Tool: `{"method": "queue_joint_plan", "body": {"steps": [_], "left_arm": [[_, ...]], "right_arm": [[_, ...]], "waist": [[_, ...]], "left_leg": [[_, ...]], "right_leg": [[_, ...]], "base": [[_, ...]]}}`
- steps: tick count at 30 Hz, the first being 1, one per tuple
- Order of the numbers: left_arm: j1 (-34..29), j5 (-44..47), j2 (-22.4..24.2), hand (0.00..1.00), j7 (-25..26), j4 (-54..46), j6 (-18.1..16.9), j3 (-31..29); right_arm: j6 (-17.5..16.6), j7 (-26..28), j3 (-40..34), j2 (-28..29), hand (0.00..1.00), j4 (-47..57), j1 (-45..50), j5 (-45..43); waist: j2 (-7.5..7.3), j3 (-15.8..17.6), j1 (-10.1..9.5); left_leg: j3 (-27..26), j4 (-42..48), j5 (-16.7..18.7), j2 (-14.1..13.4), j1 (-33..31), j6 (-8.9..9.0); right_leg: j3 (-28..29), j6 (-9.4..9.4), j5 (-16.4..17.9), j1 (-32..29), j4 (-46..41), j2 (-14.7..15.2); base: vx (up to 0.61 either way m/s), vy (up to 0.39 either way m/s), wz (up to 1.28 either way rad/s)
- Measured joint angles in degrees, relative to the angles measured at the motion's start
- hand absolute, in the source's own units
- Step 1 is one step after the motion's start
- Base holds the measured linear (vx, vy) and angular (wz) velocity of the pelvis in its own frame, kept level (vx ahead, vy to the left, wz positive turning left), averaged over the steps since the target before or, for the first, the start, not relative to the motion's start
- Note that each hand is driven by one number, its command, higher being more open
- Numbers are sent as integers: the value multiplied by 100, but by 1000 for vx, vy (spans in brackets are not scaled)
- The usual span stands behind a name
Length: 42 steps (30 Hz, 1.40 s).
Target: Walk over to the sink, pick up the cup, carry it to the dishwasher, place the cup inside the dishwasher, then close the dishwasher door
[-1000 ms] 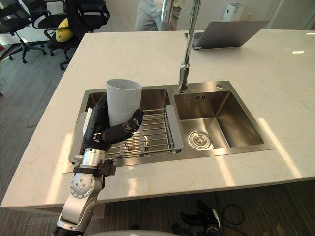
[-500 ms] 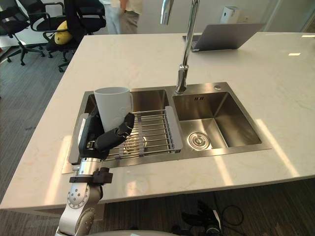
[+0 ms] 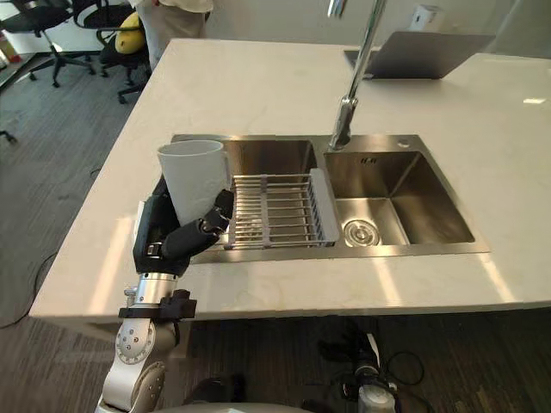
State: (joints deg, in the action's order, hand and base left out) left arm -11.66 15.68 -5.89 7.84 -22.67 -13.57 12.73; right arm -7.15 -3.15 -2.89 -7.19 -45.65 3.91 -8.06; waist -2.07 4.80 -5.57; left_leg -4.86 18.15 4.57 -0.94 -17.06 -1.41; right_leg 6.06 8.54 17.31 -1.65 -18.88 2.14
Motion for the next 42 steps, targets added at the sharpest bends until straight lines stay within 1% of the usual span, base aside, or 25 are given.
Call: {"method": "queue_joint_plan", "body": {"steps": [1, 2, 4, 5, 6, 7, 10, 14, 16, 17, 20, 23, 27, 28, 29, 32, 33, 34, 35, 36, 37, 38, 39, 41, 42], "left_arm": [[0, 0, 18, 30, 4, 2, 13, 20], [12, 4, 55, 30, 2, 11, 13, 91], [101, 8, 102, 30, -6, 65, 13, 260], [143, 8, 116, 30, -25, 64, 10, 319], [223, 10, 117, 30, -58, 62, 6, 372], [263, 12, 115, 30, -75, 62, 5, 393], [358, 20, 117, 30, -90, 58, 3, 524], [466, 92, 121, 30, -163, 118, 3, 646], [618, 130, 146, 30, -163, 286, 1, 731], [748, 129, 113, 30, -160, 398, -6, 740], [861, 130, -60, 30, -67, 724, 6, 734], [847, 135, -61, 30, -43, 758, 16, 723], [808, 131, -63, 30, -54, 741, 16, 714], [768, 129, -63, 30, -60, 733, 16, 712], [733, 127, -62, 30, -62, 730, 17, 706], [555, 114, -64, 30, -86, 674, 67, 743], [491, 113, -61, 30, -101, 623, 71, 752], [479, 112, -67, 30, -98, 619, 76, 752], [473, 108, -92, 30, -98, 625, 102, 790], [467, 107, -99, 30, -93, 625, 102, 800], [465, 106, -99, 30, -72, 626, 100, 799], [464, 108, -79, 30, -29, 624, 94, 737], [461, 109, -79, 30, 22, 625, 89, 677], [381, 111, -42, 30, 95, 594, 83, 590], [246, 113, 19, 30, 109, 491, 83, 532]], "right_arm": [[0, -11, 3, 1, 90, -25, -67, -44], [-19, -53, -8, -9, 90, -40, -122, -168], [-79, -102, -22, -100, 90, -118, -103, -261], [-77, -122, -24, -125, 90, -164, -111, -324], [-79, -170, -73, -108, 90, -231, -70, -360], [-79, -182, -146, -99, 90, -236, -49, -363], [-67, -244, -182, -124, 90, -255, 108, -371], [-66, -243, -165, -106, 90, -246, 284, -370], [-66, -244, -194, -91, 90, -213, 394, -370], [-56, -242, -209, -31, 90, -237, 359, -370], [-55, -182, -186, 224, 90, -195, 406, -369], [-55, -171, -172, 294, 90, -204, 366, -366], [-58, -162, -125, 285, 90, -209, 276, -353], [-56, -165, -125, 261, 90, -222, 253, -317], [-48, -168, -126, 239, 90, -241, 254, -295], [41, -191, -127, 164, 90, -319, 343, -238], [89, -188, -126, 123, 90, -318, 374, -169], [92, -184, -119, 110, 90, -314, 387, -153], [97, -182, -106, 116, 90, -291, 453, -122], [102, -183, -80, 127, 90, -230, 503, -98], [104, -179, -20, 153, 90, -107, 579, -77], [108, -161, 44, 220, 90, 175, 694, -75], [106, -160, 115, 277, 90, 487, 797, -75], [104, -158, 152, 327, 90, 868, 818, -75], [102, -161, 225, 321, 90, 1146, 838, -75]], "waist": [[10, 66, -8], [77, 183, 4], [289, 321, 19], [333, 345, 12], [256, 399, 72], [278, 433, 114], [278, 480, 211], [300, 444, 380], [411, 349, 448], [396, 307, 489], [186, 192, 490], [163, 177, 445], [161, 154, 386], [158, 150, 356], [151, 150, 351], [89, 141, 420], [76, 128, 473], [69, 131, 506], [50, 113, 510], [86, 87, 499], [79, 78, 506], [66, 69, 507], [44, 55, 505], [28, 44, 507], [-29, 28, 495]], "left_leg": [[50, 1, -52, 0, 5, 27], [208, 60, -126, -27, 3, 88], [498, 77, -301, -137, 3, 206], [609, -20, -453, -185, 4, 297], [601, -339, -691, -224, 12, 518], [544, -221, -634, -231, -38, 519], [236, 694, -211, -417, -60, 330], [-225, 809, 346, -868, 543, 386], [-351, 34, 385, -928, 1080, 486], [-349, -509, 272, -784, 1193, 605], [-242, -642, 130, -397, 1154, 463], [-222, -494, 191, -218, 1128, 363], [-257, -277, 332, -192, 1003, 177], [-301, -239, 381, -164, 980, 151], [-307, -202, 431, -113, 956, 150], [-158, -115, 557, 202, 970, 8], [26, -104, 602, 319, 975, -64], [145, -93, 606, 369, 973, -91], [402, -61, 600, 482, 984, -91], [610, -29, 581, 476, 1032, -122], [792, 5, 586, 450, 1032, -163], [1080, 57, 618, 433, 1034, -149], [1321, 90, 638, 434, 1042, -115], [1617, 198, 710, 465, 1052, -18], [1758, 381, 842, 549, 1031, 79]], "right_leg": [[-1, -144, -8, 146, 227, -17], [-54, -471, -76, 423, 585, -103], [-332, -736, -295, 631, 766, -330], [-435, -818, -367, 622, 748, -396], [-714, -918, -471, 563, 760, -411], [-853, -956, -499, 545, 746, -409], [-1218, -1045, -577, 316, 586, -290], [-1680, -925, -747, 147, 605, 36], [-1904, -789, -815, 129, 683, 175], [-2015, -631, -913, 102, 802, 284], [-2158, -386, -1153, 250, 1149, 568], [-2226, -359, -1243, 384, 1221, 732], [-2182, -330, -1248, 296, 1104, 766], [-2133, -348, -1145, 206, 970, 807], [-2112, -291, -1053, 130, 813, 880], [-2189, -239, -587, -14, 60, 1291], [-2218, -363, -511, -49, -278, 1411], [-2111, -413, -503, -85, -487, 1453], [-1645, -606, -545, -222, -942, 1411], [-1290, -797, -599, -395, -1392, 1315], [-894, -866, -538, -588, -1808, 1145], [-365, -810, -158, -724, -1949, 766], [65, -775, 62, -894, -1952, 435], [395, -730, 137, -1103, -1774, 120], [338, -709, 34, -1138, -1372, 142]], "base": [[-232, -138, 36], [-205, -126, 43], [-280, -161, 63], [-425, -204, 85], [-372, -169, 79], [-375, -141, 93], [-243, -23, 61], [-161, 135, 68], [-84, 207, 79], [-65, 295, 47], [-25, 258, 39], [-17, 178, 22], [-92, 105, -4], [-87, 72, -9], [-61, 72, -3], [-1, 59, 36], [83, 50, 77], [124, 56, 98], [113, 57, 99], [182, 24, 111], [192, -56, 113], [217, -121, 127], [163, -125, 115], [172, -177, 99], [177, -197, 89]]}}
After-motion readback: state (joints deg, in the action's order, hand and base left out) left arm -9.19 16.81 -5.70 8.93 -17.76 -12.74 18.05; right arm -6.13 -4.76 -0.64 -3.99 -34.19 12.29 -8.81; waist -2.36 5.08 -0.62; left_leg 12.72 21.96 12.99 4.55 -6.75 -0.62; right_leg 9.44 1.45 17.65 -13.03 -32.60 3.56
